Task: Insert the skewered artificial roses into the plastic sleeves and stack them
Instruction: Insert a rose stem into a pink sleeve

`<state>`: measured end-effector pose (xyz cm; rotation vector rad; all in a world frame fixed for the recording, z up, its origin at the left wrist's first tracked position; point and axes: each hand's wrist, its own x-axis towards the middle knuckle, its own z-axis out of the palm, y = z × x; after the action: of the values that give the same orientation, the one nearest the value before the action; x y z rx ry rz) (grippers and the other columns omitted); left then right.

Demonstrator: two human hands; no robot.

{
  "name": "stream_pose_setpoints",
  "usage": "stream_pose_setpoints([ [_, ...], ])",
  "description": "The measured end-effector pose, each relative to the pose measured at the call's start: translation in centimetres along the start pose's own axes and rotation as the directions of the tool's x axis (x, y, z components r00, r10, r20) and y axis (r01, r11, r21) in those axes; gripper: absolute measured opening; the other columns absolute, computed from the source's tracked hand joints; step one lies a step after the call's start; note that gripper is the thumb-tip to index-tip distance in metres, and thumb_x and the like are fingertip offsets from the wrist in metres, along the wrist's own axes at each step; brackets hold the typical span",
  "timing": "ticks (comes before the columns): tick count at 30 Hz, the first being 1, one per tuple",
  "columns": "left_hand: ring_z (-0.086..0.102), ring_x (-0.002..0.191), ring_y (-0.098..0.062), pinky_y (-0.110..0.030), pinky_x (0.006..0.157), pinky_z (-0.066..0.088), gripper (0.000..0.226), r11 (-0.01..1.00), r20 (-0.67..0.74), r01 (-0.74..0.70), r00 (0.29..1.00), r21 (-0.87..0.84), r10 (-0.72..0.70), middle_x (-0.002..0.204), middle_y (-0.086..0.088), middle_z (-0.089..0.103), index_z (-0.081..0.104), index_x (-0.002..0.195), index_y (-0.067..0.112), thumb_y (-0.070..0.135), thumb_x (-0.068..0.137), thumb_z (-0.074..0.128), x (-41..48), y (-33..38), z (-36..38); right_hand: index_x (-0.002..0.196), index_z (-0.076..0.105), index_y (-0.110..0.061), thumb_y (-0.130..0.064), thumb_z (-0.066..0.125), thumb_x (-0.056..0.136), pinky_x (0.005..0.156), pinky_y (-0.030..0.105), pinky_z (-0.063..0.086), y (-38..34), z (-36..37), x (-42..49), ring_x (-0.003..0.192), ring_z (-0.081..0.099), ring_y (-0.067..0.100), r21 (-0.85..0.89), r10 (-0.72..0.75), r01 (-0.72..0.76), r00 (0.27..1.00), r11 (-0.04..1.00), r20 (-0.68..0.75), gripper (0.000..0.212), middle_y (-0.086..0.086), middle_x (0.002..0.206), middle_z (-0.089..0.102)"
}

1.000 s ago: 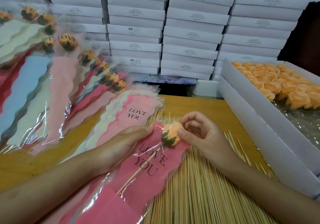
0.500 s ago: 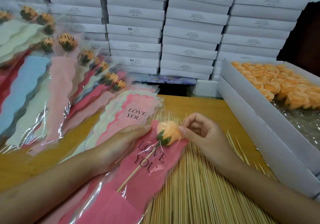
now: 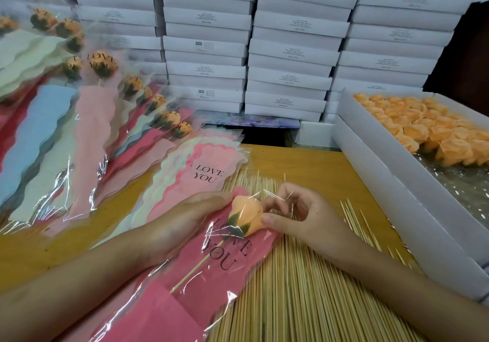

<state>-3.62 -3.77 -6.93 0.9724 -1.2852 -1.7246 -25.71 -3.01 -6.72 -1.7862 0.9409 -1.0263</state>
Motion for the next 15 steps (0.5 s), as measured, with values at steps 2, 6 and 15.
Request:
stream_pose_setpoints([
  [2,0.072,0.079,-0.016,-0.02,0.067,0.055,0.037,1.0,0.007,-0.013,1.0,0.007,0.013,0.088,-0.01,0.075,0.073,0.109,0.007,0.029,0.088,0.053,0.06,-0.11,-0.1,0.067,0.044,-0.017,-0.012,0.072,0.084,0.079,0.017,0.051,0.0,0.02,-0.03,0.091,0.067,0.003,0.003,0.003,-0.003,1.0,1.0,0.011,0.034,0.004,0.099,0.073],
  [6,0.071,0.094,-0.019,-0.022,0.074,0.056,0.031,0.999,0.003,-0.026,1.0,0.027,0.025,0.107,-0.014,0.073,0.078,0.1,0.021,0.03,0.082,0.054,0.21,-0.1,0.01,0.07,0.042,-0.014,-0.013,0.067,0.089,0.081,0.015,0.05,-0.08,0.06,-0.09,0.095,0.067,0.002,0.009,0.009,-0.009,1.0,1.0,0.029,0.031,0.001,0.098,0.074],
  [15,0.071,0.094,-0.026,-0.032,0.08,0.057,0.037,0.998,0.007,-0.058,0.998,0.03,0.058,0.108,-0.018,0.071,0.073,0.108,0.007,0.025,0.078,0.064,0.85,-0.67,-0.55,0.085,0.043,0.008,-0.009,0.054,0.097,0.085,0.03,0.052,0.34,0.01,-0.04,0.096,0.068,0.024,0.043,-0.01,0.01,1.0,0.999,0.001,0.024,0.0,0.095,0.076],
])
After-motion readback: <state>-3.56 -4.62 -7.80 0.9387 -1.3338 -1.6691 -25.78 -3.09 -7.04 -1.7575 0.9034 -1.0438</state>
